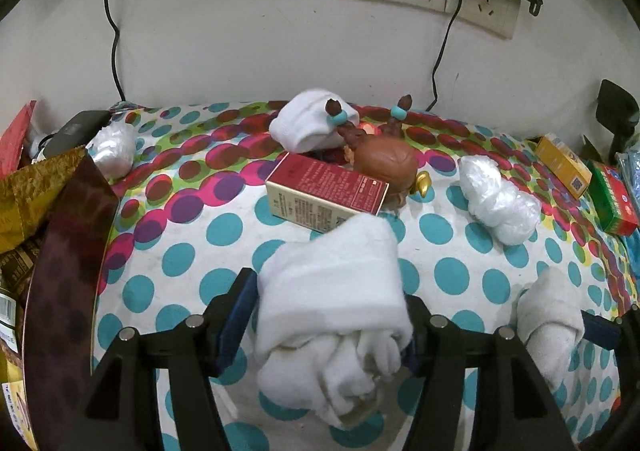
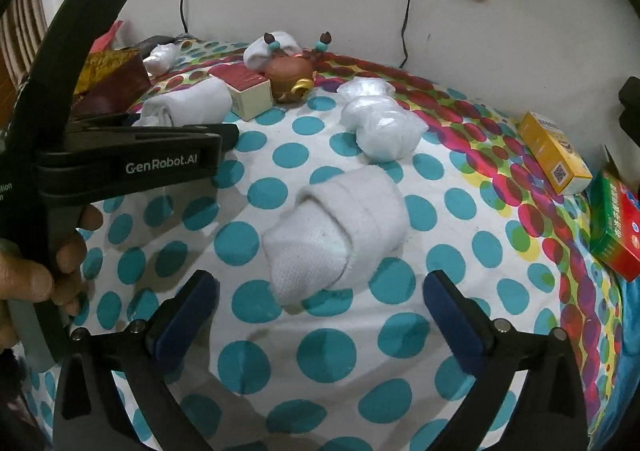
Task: Organize objects
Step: 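Grasp another white rolled towel with the left gripper while the right holds its towel, then carry the white towel with the left gripper over the gold tray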
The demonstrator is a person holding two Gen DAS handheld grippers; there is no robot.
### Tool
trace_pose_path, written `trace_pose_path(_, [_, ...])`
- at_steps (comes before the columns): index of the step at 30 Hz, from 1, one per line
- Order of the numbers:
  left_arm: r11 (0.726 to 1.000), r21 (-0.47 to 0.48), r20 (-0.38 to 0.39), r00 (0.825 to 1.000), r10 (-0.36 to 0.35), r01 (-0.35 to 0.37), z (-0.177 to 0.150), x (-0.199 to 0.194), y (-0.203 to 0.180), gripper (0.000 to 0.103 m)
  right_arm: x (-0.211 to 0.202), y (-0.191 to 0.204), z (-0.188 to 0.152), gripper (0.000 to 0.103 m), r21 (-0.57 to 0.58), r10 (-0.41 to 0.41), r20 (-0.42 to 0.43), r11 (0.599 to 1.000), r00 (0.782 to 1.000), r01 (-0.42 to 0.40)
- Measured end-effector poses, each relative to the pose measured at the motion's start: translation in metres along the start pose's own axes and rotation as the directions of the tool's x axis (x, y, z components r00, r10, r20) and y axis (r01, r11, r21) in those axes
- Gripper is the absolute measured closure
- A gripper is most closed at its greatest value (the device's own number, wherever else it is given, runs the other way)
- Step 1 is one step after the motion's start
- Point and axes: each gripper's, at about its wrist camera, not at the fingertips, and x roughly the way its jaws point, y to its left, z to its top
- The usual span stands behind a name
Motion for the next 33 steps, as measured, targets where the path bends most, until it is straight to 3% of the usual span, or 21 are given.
trace_pose_path(9, [1.0, 0.001, 0.0, 1.0, 0.0, 0.0, 0.0, 0.001, -0.001, 0.039, 0.0, -0.003, 0.0, 0.0, 0.003, 0.004, 0.0, 1.0, 1.0, -0.004])
trace_pose_path(10, [1.0, 0.001, 0.0, 1.0, -0.001, 0.001, 0.0, 0.001, -0.001, 0.039, -0.001, -0.005, -0.001, 0.003, 0.011, 0.002, 0.007, 1.0, 1.0, -0.002])
trace_pose_path(12, [1.0, 0.002, 0.0, 1.0, 0.0, 0.0, 0.0, 0.001, -0.001, 0.039, -0.006, -0.006, -0.001, 0.026, 0.028, -0.008, 0.031, 1.0, 0.999, 0.008])
trace_pose_path(14, [1.0, 0.001, -0.001, 1.0, -0.001, 0.001, 0.0, 0.001, -0.001, 0.039, -0.01, -0.01, -0.001, 0.067, 0.045, -0.019, 0.055, 0.999, 0.998, 0.016])
trace_pose_path(15, [1.0, 0.002, -0.001, 1.0, -0.001, 0.001, 0.0, 0.001, -0.001, 0.04, -0.011, -0.01, -0.001, 0.071, 0.048, -0.019, 0.059, 0.999, 0.998, 0.016])
trace_pose_path(18, [1.0, 0.002, -0.001, 1.0, -0.001, 0.001, 0.0, 0.001, -0.001, 0.04, -0.011, -0.009, 0.0, 0.076, 0.035, -0.025, 0.062, 0.999, 0.998, 0.023])
trace_pose_path(21, [1.0, 0.0, 0.011, 1.0, 0.011, -0.011, 0.0, -0.002, -0.001, 0.063, -0.019, 0.002, 0.0, 0.077, -0.013, -0.059, 0.099, 0.998, 0.993, 0.06])
trace_pose_path(26, [1.0, -0.015, 0.015, 1.0, -0.006, 0.006, 0.002, -0.004, 0.002, 0.066, -0.027, 0.01, 0.0, 0.077, -0.036, -0.095, 0.142, 0.994, 0.985, 0.101])
trace_pose_path(30, [0.994, -0.068, 0.052, 0.995, -0.08, 0.084, 0.005, -0.01, 0.014, 0.07, -0.022, -0.008, 0.003, 0.077, 0.053, -0.073, 0.115, 0.996, 0.991, 0.067])
trace_pose_path(33, [0.992, -0.086, 0.076, 0.994, -0.081, 0.087, 0.003, -0.017, 0.021, 0.071, -0.023, -0.016, 0.002, 0.077, 0.093, -0.062, 0.12, 0.994, 0.991, 0.051])
